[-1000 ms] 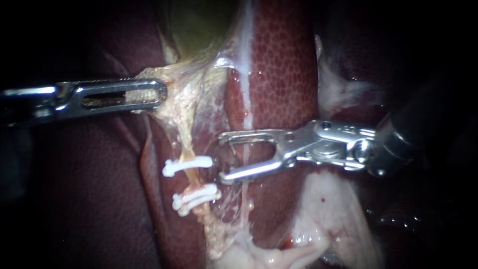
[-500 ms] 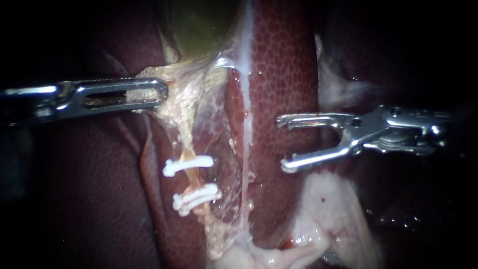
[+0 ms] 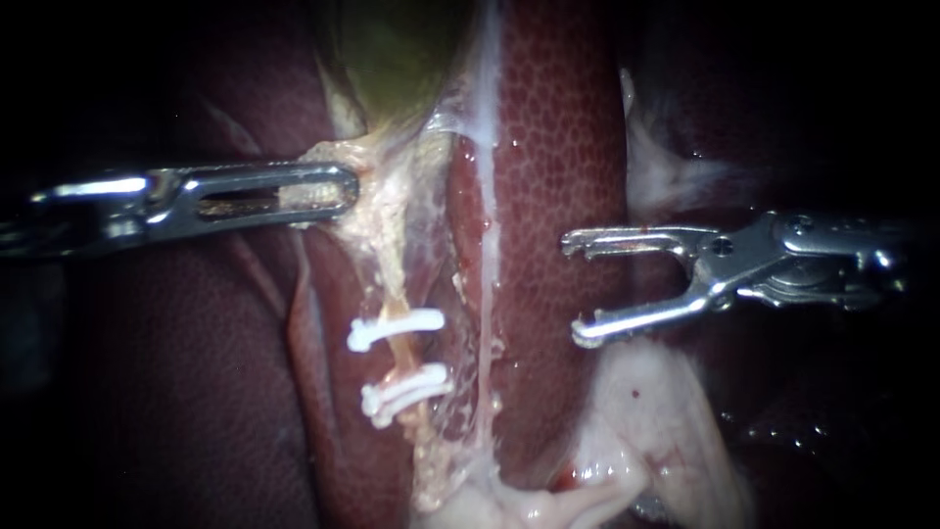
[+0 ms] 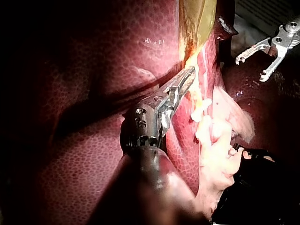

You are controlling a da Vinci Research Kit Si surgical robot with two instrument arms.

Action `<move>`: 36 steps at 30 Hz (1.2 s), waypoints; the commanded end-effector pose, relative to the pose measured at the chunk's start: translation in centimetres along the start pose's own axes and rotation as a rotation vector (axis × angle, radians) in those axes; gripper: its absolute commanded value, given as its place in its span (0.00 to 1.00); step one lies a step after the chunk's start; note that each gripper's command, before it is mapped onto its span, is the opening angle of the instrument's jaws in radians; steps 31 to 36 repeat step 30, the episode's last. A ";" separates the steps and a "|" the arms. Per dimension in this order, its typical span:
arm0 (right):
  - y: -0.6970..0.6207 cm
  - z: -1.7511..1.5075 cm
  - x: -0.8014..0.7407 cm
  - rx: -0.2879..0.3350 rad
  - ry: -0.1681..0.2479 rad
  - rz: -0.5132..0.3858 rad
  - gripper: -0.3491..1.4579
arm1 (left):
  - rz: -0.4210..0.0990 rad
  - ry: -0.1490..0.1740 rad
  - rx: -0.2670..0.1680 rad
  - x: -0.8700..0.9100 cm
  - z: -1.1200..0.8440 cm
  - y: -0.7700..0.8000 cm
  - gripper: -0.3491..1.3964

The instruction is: Going back third clip left tube

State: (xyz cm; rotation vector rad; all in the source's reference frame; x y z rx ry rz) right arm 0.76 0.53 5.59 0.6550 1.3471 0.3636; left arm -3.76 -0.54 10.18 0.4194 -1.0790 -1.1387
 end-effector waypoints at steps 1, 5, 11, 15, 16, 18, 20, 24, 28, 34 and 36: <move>0.00 0.00 0.00 0.000 0.000 0.000 0.52 | 0.001 0.004 0.001 0.03 0.05 0.00 0.00; -0.02 0.00 0.01 0.000 0.000 -0.001 0.52 | 0.005 0.012 0.008 0.11 0.24 -0.03 0.00; -0.06 0.01 0.03 0.000 0.000 -0.001 0.52 | 0.021 0.023 0.008 0.16 0.47 -0.04 0.00; -0.07 0.01 0.04 0.000 0.001 -0.001 0.52 | 0.023 0.028 0.006 0.18 0.53 0.00 0.00; -0.08 0.02 0.04 0.000 0.001 -0.001 0.52 | 0.023 0.028 0.006 0.18 0.54 0.01 0.00; -0.08 0.02 0.05 0.000 0.001 -0.001 0.52 | 0.024 0.029 0.007 0.18 0.54 0.03 0.00; -0.08 0.02 0.05 0.000 0.001 -0.001 0.52 | 0.024 0.029 0.007 0.18 0.54 0.04 0.00; -0.09 0.02 0.05 0.000 0.001 -0.001 0.52 | 0.024 0.028 0.007 0.19 0.54 0.02 0.00; -0.10 0.02 0.06 -0.003 0.001 -0.001 0.52 | 0.024 0.028 0.007 0.19 0.54 0.02 0.00; -0.10 0.02 0.06 -0.003 0.001 -0.001 0.52 | 0.024 0.029 0.007 0.19 0.54 0.02 0.00; -0.10 0.02 0.06 -0.003 0.001 -0.001 0.52 | 0.024 0.029 0.007 0.19 0.54 0.02 0.00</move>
